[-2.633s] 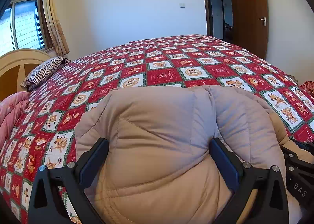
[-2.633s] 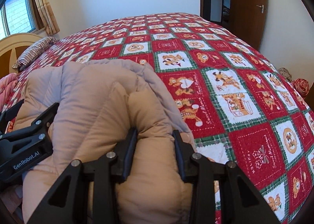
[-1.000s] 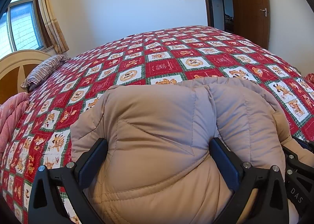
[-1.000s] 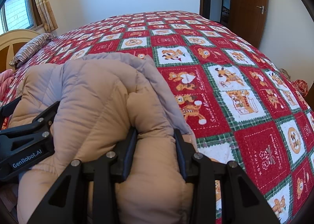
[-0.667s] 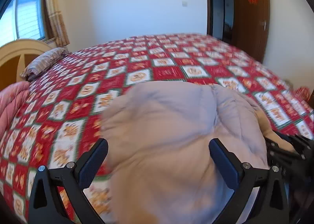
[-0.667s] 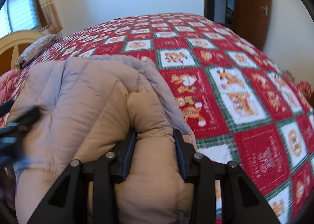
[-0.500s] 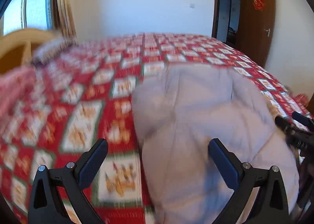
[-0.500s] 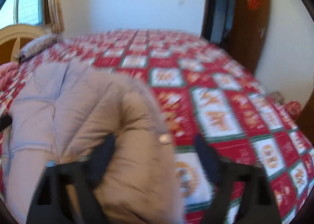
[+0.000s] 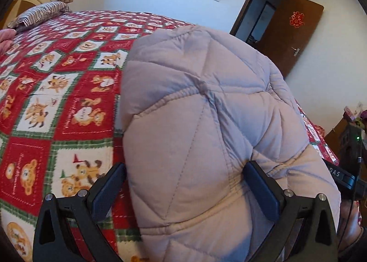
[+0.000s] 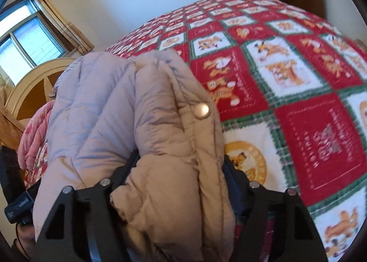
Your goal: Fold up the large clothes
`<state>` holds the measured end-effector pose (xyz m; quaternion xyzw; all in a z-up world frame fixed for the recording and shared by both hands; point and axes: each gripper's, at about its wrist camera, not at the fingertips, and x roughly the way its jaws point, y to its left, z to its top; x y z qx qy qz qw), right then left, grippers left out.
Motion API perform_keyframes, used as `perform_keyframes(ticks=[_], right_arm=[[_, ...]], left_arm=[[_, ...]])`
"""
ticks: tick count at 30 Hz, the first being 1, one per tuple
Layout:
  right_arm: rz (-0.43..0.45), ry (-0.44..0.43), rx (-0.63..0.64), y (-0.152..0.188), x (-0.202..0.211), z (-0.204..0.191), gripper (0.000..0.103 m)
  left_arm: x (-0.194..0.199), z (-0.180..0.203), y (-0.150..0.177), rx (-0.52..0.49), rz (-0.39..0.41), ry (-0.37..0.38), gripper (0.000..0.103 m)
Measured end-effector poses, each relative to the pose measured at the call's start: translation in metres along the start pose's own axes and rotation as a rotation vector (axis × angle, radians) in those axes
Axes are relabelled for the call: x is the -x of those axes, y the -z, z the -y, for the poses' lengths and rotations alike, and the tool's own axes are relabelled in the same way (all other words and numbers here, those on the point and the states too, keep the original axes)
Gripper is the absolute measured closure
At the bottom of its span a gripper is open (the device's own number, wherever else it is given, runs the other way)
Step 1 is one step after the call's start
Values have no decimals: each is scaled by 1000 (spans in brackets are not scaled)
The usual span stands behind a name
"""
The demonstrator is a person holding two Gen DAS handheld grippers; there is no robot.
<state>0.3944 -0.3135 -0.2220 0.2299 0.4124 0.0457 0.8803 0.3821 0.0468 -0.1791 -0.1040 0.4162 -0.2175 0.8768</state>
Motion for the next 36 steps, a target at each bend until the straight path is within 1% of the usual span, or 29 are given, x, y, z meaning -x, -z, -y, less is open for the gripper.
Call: perform_keyframes(ticks=[2,4,5,6,7,8,10,11,12,13,15,17,18,19,21,23,28,30,32,36], right_arm=[[5,-32,-34,2,-5,4,29],[12,-52,-46,4,-7,5,30],[8,-63,-45,5,-8,4,33],[3,-83,-49,4,-8,5,38],[1,-109,-61,5,-7,6,47],[4,-128,-68,7,-6,7,56],[26,-151,-66,12,-1,5,64],[36,-153,-73,12,2,4,68],[49,-152,-82,14,6,3,69],[59,-147,-85,14,9,0,71],[82,-140,-66,15,20,-8,73],[105,-148,-38,19,33,-19,75],[115,-160,-30,20,40,-24,75],[126,-173,-25,20,43,-29,75],[146,-207,-17,22,55,-43,76],[154,-236,3,24,61,-62,77],[158,-299,59,27,62,-104,78],[157,-324,77,26,57,-124,79],[155,-347,98,22,51,-144,79],[136,-380,139,19,39,-181,79]], left_arm=[[-6,5,-3,3,-3,12,1],[-7,10,-3,-13,-5,21,1],[-7,14,-3,-33,-5,21,1],[-6,19,-3,-54,-2,18,3],[-5,22,-4,-73,4,19,12],[-2,27,-4,-96,12,18,17],[8,40,-1,-168,37,-18,35],[15,47,-2,-195,49,-31,41],[23,51,-3,-212,61,-38,49],[30,54,-4,-223,69,-46,54],[48,60,-4,-243,90,-54,57],[76,65,-4,-262,126,-54,59],[81,62,-8,-260,136,-48,60],[96,61,-7,-257,153,-44,61],[121,57,-7,-264,190,-50,61],[135,52,-9,-269,210,-64,62],[177,21,-16,-260,253,-115,65],[187,7,-20,-245,267,-127,65],[203,-7,-21,-239,289,-158,66],[221,-33,-21,-220,310,-208,66]])
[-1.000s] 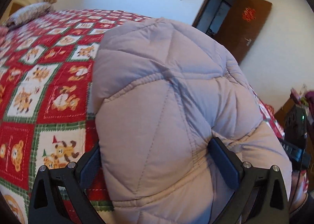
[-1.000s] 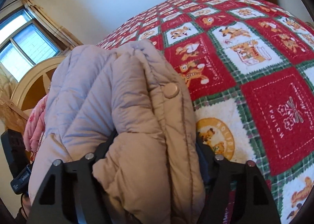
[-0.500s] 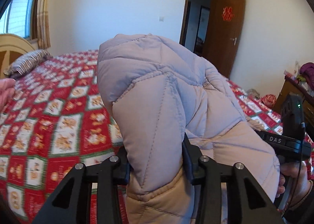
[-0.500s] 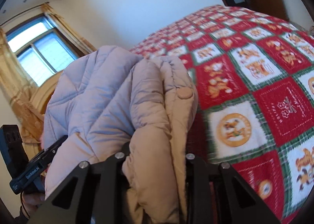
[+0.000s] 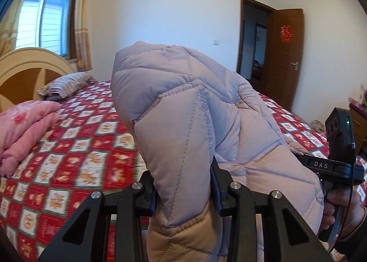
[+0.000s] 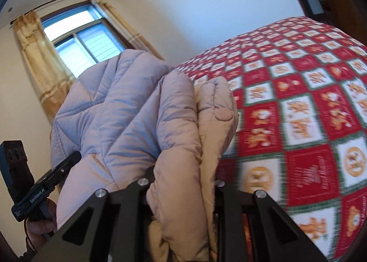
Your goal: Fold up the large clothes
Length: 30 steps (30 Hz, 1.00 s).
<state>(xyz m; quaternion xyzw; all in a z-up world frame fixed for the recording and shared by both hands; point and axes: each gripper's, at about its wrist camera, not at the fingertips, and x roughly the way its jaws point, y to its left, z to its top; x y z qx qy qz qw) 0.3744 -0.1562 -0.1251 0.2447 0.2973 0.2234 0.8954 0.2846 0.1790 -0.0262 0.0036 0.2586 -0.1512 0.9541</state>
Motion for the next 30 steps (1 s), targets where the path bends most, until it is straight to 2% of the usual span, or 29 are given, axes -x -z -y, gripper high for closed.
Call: perform_keyframes(ticks=[5,11,16,19,24,30], right_arm=[[-50,-27,37,1,-33,-31,79],[-122,-23,78,12,-76,-56,79],[-156,-14,113,20,-99,-72,79],[-164,-6,136,21,-107,-81,79],[-185,20,152,23,-117,-84,78],[-202,56,148,29,-124,-77,76]], left_arm=[[0,-40,11,36,-22,-49,66],[-13,-84,39,87,-88,-103,66],[-17,-110,59,147,-117,-114,65],[-20,-118,63,165,-131,-135,55],[-29,-126,68,185,-159,-152,44],[-32,-125,71,174,-162,-173,36]])
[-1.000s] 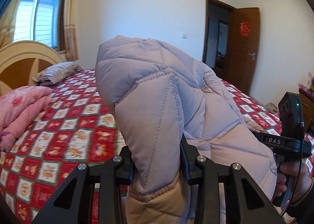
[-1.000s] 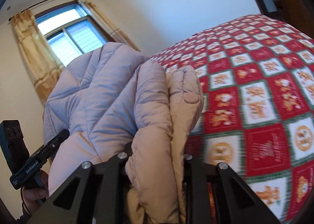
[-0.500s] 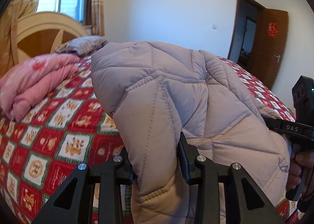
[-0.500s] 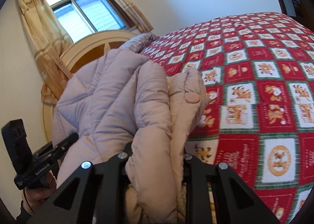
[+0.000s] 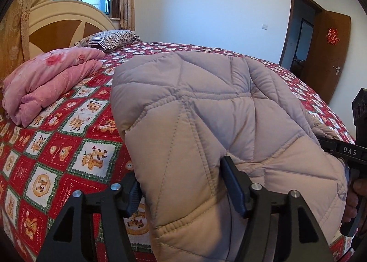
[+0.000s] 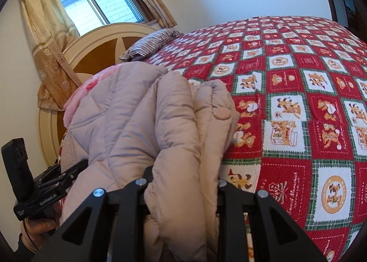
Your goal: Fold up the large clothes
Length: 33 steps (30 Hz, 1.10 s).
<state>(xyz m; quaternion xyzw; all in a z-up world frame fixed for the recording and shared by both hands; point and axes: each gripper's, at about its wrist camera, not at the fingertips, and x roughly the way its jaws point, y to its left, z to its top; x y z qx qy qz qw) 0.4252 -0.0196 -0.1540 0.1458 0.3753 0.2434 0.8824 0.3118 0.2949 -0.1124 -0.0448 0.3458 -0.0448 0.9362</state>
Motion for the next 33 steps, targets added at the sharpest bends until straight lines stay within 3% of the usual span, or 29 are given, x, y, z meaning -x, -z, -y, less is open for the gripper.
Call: perform_keyframes(ticks=[16,28,33], right_arm=[[-43,50,-25,9,-12,14,65],[-67,127,-10,17,-23,20,53],[-66,157,3,21,-26,20,49]], left_arm=[[-12,4,0,-23,9,-115,13],[-31,-4,3,25,4,-101,1],[-41,-11,7,65,-2,-75,1]])
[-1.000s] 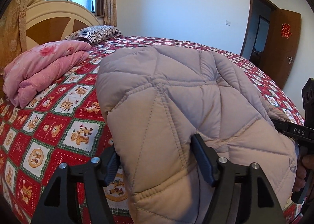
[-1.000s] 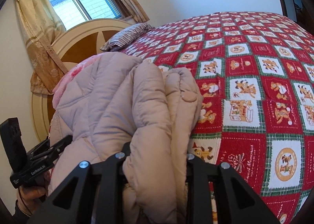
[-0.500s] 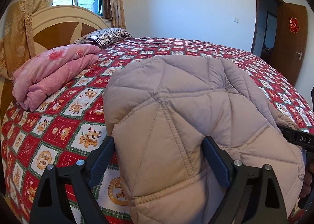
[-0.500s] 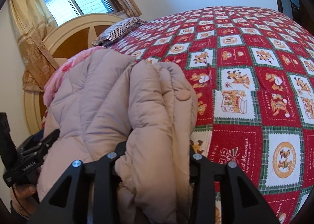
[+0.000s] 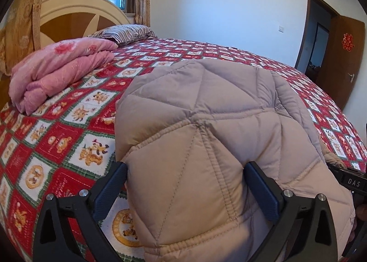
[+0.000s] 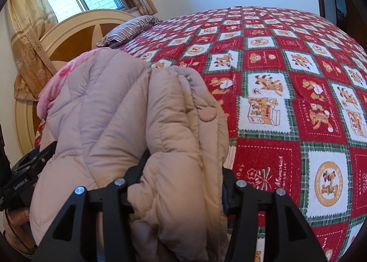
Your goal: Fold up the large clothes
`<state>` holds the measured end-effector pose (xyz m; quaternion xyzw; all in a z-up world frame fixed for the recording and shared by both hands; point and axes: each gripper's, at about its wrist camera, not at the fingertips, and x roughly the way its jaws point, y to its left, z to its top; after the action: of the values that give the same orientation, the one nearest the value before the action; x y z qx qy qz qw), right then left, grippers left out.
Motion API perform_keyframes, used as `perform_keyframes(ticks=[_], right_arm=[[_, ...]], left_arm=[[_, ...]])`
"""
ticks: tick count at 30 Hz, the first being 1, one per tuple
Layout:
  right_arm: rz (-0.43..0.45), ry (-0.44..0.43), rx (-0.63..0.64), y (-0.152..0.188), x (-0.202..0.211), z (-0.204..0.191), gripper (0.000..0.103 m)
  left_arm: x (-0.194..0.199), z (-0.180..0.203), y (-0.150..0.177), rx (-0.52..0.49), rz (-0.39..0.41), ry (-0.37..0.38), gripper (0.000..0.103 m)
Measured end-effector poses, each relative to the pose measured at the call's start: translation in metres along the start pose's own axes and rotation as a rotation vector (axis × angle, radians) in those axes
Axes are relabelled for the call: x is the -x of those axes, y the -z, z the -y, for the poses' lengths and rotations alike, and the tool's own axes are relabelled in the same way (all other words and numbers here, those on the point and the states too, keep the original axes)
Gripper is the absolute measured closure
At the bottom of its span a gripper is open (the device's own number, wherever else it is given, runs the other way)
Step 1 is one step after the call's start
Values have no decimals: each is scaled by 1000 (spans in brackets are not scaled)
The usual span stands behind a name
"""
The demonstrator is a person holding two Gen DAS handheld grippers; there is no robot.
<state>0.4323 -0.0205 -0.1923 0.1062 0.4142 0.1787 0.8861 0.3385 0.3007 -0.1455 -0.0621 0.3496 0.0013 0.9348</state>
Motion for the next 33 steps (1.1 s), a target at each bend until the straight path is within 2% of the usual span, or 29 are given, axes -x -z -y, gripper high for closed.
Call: perform_keyframes(ticks=[7,14,30,33], right_arm=[[-18,50,14,-1,-8,-3,46],[-24,62,22,-1,-12,-4,43],[-30,128,51,0,-21,-6,32],[-41,134,49,-4,-21,-6,29]], left_arm=[[-12,-4,1,25,-12,15,1],[-14,-7,4,34,-9,22,1],[-13,-2,9,30,16,-11,1],[-2,1,4,13,9,-48,1]])
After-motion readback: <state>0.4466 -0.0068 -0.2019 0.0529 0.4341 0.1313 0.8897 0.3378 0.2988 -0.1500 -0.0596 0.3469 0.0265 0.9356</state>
